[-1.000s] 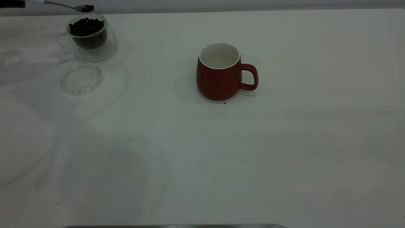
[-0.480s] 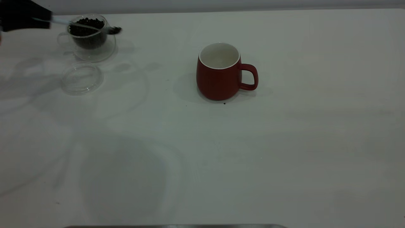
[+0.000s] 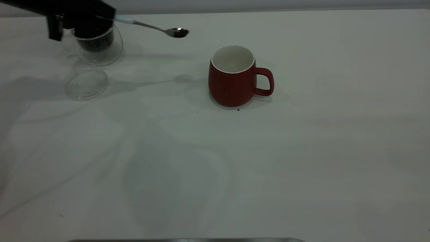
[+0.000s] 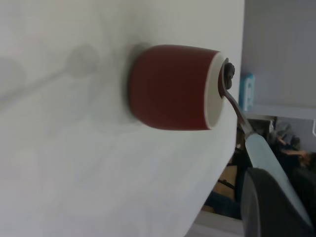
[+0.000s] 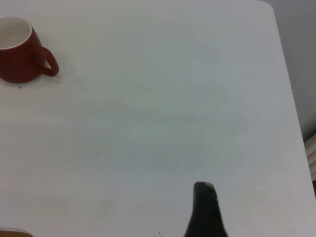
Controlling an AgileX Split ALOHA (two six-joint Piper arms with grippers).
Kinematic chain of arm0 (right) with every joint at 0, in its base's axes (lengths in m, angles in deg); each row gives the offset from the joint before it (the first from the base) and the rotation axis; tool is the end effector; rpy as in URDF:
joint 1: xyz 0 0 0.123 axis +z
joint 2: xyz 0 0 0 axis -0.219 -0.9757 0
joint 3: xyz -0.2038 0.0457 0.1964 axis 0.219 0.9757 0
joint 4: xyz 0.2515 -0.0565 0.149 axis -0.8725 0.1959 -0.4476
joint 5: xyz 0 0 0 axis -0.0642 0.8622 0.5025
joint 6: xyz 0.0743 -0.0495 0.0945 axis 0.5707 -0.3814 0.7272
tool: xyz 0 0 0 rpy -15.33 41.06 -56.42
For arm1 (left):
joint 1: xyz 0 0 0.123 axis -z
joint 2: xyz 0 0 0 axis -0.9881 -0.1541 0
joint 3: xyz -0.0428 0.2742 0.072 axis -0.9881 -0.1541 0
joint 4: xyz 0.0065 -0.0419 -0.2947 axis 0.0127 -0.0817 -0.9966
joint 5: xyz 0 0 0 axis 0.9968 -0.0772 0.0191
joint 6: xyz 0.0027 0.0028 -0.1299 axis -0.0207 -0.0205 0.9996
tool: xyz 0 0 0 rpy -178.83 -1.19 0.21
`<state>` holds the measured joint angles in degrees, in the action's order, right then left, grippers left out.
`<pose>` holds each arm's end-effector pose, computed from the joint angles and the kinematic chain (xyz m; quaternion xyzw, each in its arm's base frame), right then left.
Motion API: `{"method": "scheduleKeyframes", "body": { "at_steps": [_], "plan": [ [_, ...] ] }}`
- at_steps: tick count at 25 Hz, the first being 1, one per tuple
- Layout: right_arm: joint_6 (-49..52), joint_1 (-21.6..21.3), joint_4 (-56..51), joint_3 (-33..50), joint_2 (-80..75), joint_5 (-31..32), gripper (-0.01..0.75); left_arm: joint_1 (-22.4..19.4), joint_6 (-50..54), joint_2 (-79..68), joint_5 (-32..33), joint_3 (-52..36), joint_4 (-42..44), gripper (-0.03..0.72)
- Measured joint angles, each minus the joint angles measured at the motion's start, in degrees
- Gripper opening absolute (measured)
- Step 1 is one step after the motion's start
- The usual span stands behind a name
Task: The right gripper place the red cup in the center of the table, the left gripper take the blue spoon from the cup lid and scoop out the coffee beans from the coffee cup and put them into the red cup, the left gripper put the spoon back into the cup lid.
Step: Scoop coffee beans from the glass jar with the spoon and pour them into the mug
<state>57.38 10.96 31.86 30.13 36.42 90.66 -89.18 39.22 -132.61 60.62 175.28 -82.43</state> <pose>0.0658 0.0028 0.2650 -0.0385 0.8723 -0.0150 0.4872 0.4919 -0.0430 0.0243 -0.0272 0.8687 -0.4854 0.0949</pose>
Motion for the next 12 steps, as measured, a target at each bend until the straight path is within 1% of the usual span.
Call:
{"method": "scheduleKeyframes", "body": {
  "at_steps": [6,12],
  "plan": [
    [0.0,0.0,0.0,0.0,0.0,0.0,0.590,4.0,-0.1,0.0,0.0,0.0,-3.1,0.123],
    [0.0,0.0,0.0,0.0,0.0,0.0,0.590,7.8,-1.5,0.0,0.0,0.0,-4.4,0.123]
  ]
}}
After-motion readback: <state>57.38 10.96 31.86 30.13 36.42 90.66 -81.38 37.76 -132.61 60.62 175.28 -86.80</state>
